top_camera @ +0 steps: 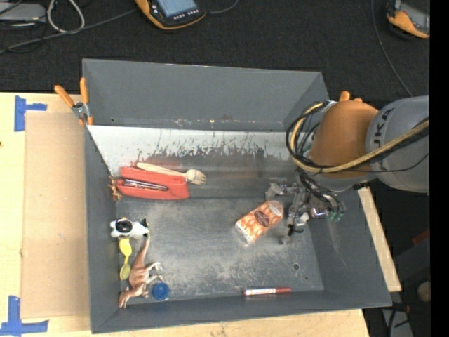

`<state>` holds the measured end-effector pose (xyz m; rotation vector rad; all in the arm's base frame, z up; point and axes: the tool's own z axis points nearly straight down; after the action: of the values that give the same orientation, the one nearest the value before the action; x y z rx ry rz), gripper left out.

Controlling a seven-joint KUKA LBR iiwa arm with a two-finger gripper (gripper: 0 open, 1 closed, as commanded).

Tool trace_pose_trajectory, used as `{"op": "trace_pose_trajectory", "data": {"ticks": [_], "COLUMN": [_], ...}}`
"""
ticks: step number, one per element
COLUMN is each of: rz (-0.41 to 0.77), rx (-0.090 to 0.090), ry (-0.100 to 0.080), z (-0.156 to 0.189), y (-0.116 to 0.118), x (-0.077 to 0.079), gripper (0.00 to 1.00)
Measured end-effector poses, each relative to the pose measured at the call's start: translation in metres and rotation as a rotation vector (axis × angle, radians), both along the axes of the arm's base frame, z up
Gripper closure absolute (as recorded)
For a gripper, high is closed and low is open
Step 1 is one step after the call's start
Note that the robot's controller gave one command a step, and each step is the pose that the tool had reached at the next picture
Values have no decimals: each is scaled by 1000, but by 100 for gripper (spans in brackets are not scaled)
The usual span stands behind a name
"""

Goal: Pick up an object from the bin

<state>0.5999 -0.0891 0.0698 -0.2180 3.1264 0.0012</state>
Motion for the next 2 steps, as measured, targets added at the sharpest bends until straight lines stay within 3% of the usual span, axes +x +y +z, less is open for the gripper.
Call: {"op": "trace_pose_trajectory", "data": {"ticks": [1,2], "rz": [3,3], "rx": [-1,-2], "ry": [-3,-3], "z": [1,1], "y": [5,6], "x": [15,15], "gripper": [100,100]}}
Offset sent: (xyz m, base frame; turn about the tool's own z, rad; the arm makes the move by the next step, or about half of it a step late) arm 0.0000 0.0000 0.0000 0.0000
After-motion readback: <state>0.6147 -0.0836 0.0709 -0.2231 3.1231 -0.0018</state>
